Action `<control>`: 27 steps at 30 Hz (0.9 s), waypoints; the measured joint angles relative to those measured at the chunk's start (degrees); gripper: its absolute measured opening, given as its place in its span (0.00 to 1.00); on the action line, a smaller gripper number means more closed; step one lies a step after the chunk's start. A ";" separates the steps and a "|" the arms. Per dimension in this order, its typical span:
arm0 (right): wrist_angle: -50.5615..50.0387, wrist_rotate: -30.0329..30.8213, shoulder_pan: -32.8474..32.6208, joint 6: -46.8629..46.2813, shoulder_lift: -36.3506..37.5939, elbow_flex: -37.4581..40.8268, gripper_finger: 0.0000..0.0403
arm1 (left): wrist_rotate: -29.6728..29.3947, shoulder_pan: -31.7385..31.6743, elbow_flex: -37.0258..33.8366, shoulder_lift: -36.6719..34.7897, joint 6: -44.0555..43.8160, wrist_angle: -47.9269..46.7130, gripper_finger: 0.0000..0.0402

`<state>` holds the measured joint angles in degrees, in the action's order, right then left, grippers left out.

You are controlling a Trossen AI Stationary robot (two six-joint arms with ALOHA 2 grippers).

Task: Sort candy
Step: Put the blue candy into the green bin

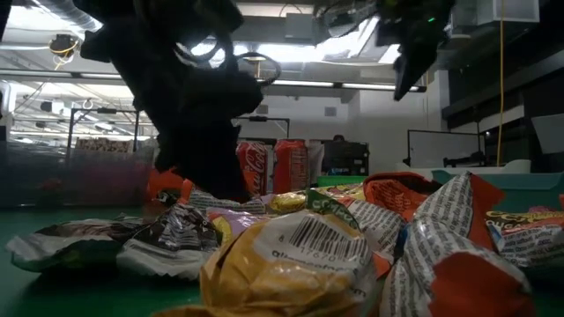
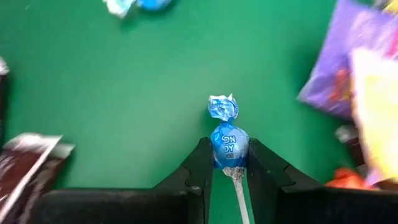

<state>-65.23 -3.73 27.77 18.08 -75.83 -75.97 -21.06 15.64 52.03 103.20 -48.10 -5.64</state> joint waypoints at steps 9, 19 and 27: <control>9.79 -9.33 0.00 -15.07 19.02 18.08 0.48 | -0.90 -2.05 0.00 0.00 0.93 17.11 0.14; 38.60 -28.61 -0.07 -30.93 26.58 36.12 0.48 | -5.65 -7.89 0.00 0.00 18.45 49.08 0.14; 67.15 -26.86 -5.42 -38.78 22.63 42.93 0.48 | -5.11 -11.62 0.00 0.00 29.29 63.72 0.14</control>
<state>1.92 -30.59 22.35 -20.70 -53.20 -33.04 -26.17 4.01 52.03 103.20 -18.81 58.08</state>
